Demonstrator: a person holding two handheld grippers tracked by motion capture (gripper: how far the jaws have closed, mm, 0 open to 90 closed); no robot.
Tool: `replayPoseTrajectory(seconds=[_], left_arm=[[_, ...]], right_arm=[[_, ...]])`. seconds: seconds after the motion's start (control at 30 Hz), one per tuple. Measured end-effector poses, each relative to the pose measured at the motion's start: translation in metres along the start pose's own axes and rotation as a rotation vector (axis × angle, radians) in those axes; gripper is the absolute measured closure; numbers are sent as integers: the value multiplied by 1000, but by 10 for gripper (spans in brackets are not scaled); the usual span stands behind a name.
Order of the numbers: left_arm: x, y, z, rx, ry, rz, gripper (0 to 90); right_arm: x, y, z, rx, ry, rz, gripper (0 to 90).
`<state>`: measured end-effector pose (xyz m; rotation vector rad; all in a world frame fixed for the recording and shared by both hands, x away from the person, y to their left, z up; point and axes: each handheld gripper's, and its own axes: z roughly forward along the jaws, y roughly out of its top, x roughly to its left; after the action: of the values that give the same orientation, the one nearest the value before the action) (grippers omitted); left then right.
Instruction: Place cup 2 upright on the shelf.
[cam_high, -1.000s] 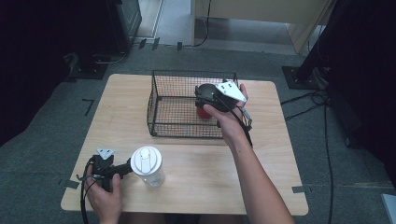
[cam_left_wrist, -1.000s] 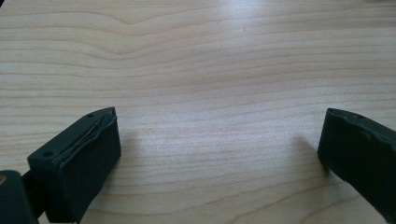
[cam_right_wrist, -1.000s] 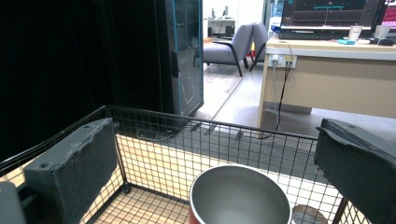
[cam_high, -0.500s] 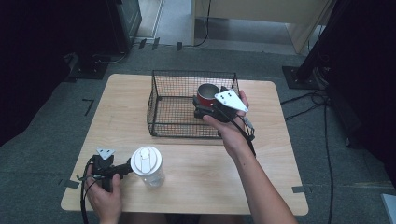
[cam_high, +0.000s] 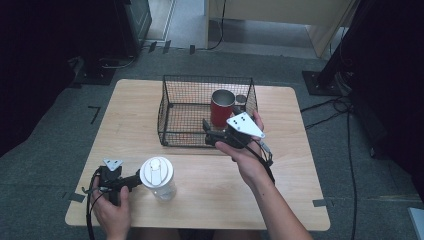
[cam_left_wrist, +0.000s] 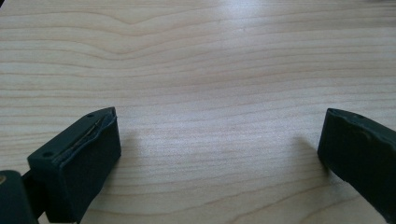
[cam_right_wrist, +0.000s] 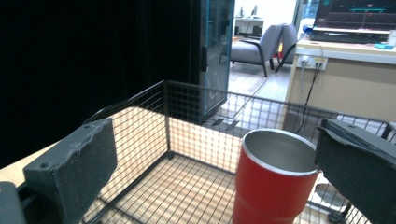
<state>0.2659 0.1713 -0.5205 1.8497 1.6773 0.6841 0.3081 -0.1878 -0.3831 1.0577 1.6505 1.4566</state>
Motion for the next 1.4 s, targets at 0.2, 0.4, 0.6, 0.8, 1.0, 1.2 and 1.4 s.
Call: replayPoseTrajectory(seconds=[0.2, 0.4, 0.6, 0.8, 1.0, 1.2, 1.4], left_arm=[[0, 0, 0, 1, 0, -1, 1], [0, 0, 0, 1, 0, -1, 1], [0, 0, 0, 0, 0, -2, 1], [0, 0, 0, 1, 0, -1, 1], [0, 0, 0, 0, 0, -1, 1], [0, 0, 0, 0, 0, -1, 1], [0, 0, 0, 0, 0, -1, 1]], right_arm=[[13, -11, -10, 9, 37, 1, 0], [26, -23, -19, 18, 73, -6, 0], [39, -35, -27, 28, 116, 11, 0], [52, -46, -33, 40, 142, 5, 0], [66, -67, -40, 66, 168, -14, 0], [81, -86, -48, 80, 213, -2, 0], [93, -94, -51, 87, 254, -15, 0]])
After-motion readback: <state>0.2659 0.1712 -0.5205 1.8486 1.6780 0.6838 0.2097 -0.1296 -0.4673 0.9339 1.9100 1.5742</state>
